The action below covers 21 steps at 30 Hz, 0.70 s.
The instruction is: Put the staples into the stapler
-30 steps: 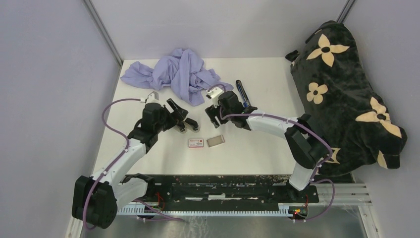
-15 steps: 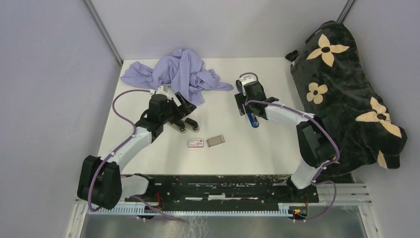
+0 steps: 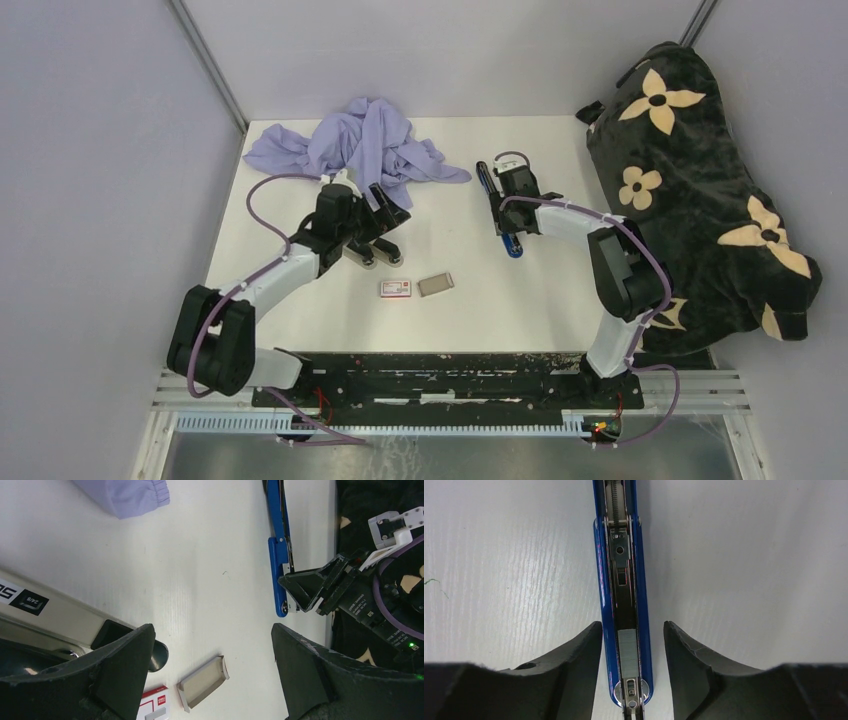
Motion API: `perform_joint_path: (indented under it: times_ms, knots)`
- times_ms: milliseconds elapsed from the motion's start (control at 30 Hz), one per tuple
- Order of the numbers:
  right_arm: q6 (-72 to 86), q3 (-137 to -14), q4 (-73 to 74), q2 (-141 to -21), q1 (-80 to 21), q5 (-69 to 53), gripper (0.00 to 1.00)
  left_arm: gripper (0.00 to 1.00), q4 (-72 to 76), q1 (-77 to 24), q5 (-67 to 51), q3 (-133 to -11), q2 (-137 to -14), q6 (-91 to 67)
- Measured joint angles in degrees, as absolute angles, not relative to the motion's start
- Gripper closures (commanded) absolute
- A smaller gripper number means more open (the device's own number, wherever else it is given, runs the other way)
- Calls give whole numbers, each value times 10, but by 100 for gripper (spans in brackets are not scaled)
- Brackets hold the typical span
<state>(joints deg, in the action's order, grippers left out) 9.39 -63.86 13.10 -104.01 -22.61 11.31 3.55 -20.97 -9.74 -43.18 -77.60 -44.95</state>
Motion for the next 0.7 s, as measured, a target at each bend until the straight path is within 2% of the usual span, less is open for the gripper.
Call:
perform_joint_path:
  times_ms: [300,433,700]
  knots:
    - [111,-637,137,-1042,-228,79,81,8,55,-227,-108,-457,-817,-451]
    - [122,-627,126,-1037,-237,69,89,8,70,-231,-114,-464,-839,-460]
    - [133,-589,105,-1011,-320,74,98,9,99,-237,-125,-475,-864,-488]
